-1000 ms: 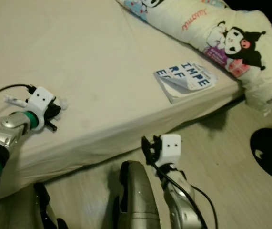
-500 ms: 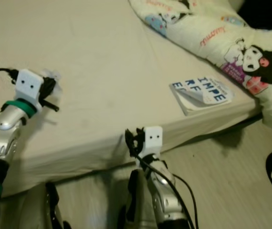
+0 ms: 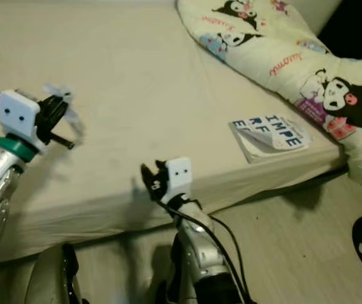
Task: Clean up the room
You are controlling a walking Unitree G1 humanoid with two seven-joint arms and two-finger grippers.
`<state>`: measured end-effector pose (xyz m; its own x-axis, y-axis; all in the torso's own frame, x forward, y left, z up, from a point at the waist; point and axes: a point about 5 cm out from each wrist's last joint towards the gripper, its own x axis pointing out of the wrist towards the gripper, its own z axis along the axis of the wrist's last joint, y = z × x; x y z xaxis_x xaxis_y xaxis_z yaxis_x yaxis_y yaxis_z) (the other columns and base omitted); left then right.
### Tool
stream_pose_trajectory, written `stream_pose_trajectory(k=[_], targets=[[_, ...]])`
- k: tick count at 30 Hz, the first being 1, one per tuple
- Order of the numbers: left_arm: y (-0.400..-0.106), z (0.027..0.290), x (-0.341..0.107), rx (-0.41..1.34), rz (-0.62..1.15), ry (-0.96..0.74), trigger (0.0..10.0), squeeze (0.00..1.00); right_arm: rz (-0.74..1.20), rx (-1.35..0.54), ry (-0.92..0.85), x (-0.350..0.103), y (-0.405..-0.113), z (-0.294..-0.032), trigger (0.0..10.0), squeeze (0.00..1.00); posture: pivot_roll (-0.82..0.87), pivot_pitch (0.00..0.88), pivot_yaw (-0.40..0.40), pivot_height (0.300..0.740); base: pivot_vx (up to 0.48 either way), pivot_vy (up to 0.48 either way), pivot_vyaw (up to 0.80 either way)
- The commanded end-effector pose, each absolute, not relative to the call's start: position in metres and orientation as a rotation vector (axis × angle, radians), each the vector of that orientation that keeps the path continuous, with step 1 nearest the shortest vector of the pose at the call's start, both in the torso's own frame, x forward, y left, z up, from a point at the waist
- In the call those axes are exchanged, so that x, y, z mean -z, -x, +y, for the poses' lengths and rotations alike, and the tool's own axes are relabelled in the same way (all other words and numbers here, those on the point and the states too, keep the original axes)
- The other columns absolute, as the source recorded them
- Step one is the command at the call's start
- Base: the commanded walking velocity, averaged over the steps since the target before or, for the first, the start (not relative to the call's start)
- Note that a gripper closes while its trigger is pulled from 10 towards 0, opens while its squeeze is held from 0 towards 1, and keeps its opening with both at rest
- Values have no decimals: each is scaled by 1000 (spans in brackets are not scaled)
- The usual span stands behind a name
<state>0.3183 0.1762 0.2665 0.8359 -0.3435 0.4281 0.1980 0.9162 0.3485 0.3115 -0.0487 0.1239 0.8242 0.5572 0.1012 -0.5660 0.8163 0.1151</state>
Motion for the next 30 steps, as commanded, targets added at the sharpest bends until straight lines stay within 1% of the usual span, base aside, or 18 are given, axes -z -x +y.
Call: stream_pose_trajectory(k=[1, 2, 4, 5, 7, 8, 9, 11, 13, 18, 19, 24, 27, 30], targets=[[-314, 161, -268, 358, -497, -273, 0, 0, -61, -630, -125, -118, -307, -45, 10000, 0, 108, 94, -74, 493, 0, 0, 0], [-314, 161, -268, 358, -497, -273, 0, 0, -61, -630, -125, -118, -307, -45, 10000, 0, 108, 94, -74, 493, 0, 0, 0], [-314, 149, -268, 400, -488, -232, 0, 0, -137, -610, -98, -127, -305, -38, 10000, 0, 97, 93, -60, 493, 0, 0, 0], [-314, 149, -268, 400, -488, -232, 0, 0, -137, -610, -98, -127, -305, -38, 10000, 0, 97, 93, -60, 493, 0, 0, 0], [-315, 141, -267, 422, -480, -197, 0, 0, -222, -549, -90, -139, -307, -37, 10000, 0, 97, 93, -57, 493, 0, 0, 0], [-315, 138, -269, 434, -480, -183, 0, 0, -270, -527, -71, -146, -308, -37, 10000, 718, 94, 94, -52, 493, 0, 0, 0], [-315, 136, -271, 449, -480, -168, 0, 0, -327, -505, -48, -155, -308, -38, 10000, 1000, 92, 92, -47, 493, 0, 0, 0], [-315, 136, -271, 449, -480, -168, 0, 0, -327, -505, -48, -155, -308, -38, 10000, 1000, 92, 92, -47, 493, 0, 0, 0], [-315, 133, -274, 476, -475, -145, 0, 0, -416, -507, -1, -168, -307, -39, 10000, 1000, 87, 91, -39, 493, 0, 0, 0], [-313, 132, -277, 492, -461, -129, 0, 0, -461, -536, 41, -174, -306, -37, 10000, 1000, 85, 90, -38, 493, 0, 0, 0], [-312, 130, -279, 505, -460, -114, 0, 0, -460, -565, 63, -173, -306, -35, 10000, 0, 83, 86, -34, 493, 0, 0, 0], [-306, 121, -286, 572, -461, -38, 0, 0, -431, -621, 52, -167, -305, -26, 10000, 0, 85, 84, -34, 493, 0, 0, 0], [-304, 118, -289, 594, -461, -12, 0, 0, -431, -621, 50, -167, -306, -22, 10000, 0, 91, 84, -33, 493, 0, 0, 0], [-295, 108, -293, 676, -459, 38, 0, 0, -441, -588, 59, -169, -312, -13, 10000, 0, 95, 85, -33, 493, 0, 0, 0]])
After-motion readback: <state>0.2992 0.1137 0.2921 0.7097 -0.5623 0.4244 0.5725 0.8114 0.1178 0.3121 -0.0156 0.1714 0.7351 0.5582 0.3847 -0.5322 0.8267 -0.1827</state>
